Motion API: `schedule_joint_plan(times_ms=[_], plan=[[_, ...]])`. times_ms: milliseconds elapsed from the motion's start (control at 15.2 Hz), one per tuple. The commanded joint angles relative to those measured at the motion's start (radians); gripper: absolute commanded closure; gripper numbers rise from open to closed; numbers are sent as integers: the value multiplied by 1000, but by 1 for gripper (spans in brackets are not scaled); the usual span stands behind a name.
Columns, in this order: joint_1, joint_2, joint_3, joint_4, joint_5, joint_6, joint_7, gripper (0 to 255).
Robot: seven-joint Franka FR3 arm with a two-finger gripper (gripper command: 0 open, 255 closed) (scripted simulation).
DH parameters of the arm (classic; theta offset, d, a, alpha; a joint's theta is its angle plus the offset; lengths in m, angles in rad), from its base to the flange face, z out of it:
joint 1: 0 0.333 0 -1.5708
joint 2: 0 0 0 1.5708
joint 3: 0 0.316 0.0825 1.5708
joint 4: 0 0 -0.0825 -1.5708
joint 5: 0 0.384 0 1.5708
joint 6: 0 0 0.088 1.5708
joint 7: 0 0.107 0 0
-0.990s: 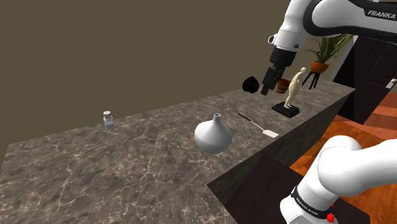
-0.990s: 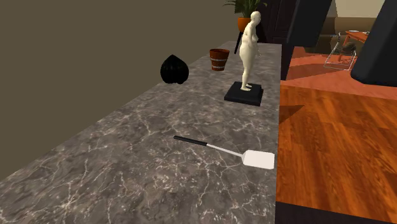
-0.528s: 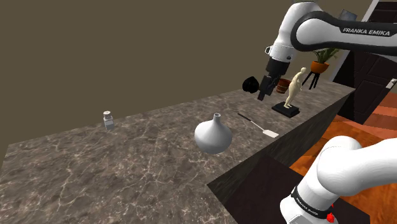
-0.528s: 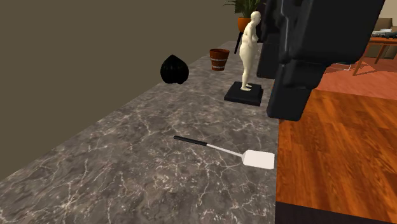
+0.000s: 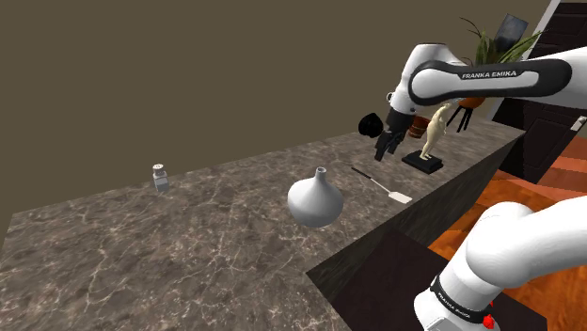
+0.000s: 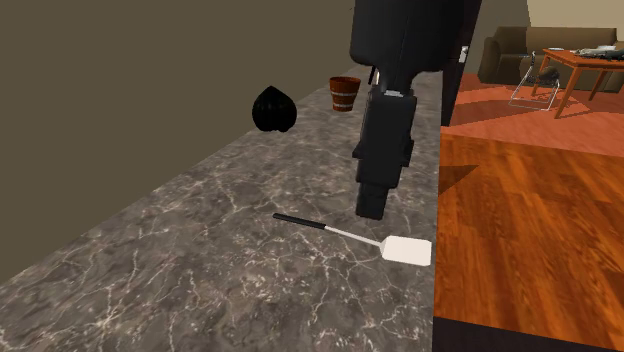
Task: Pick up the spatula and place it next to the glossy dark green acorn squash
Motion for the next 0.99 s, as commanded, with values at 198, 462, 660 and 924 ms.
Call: schedule_joint_plan(times_ms=[198,462,660,924], plan=[[-32,111,-83,-33,-31,155,-48,0],[-47,228,-151,-33,-35,278,-91,0],[-50,327,-203,-20,-20,368,-131,0],[-47,474,-271,15,38,479,-206,0]])
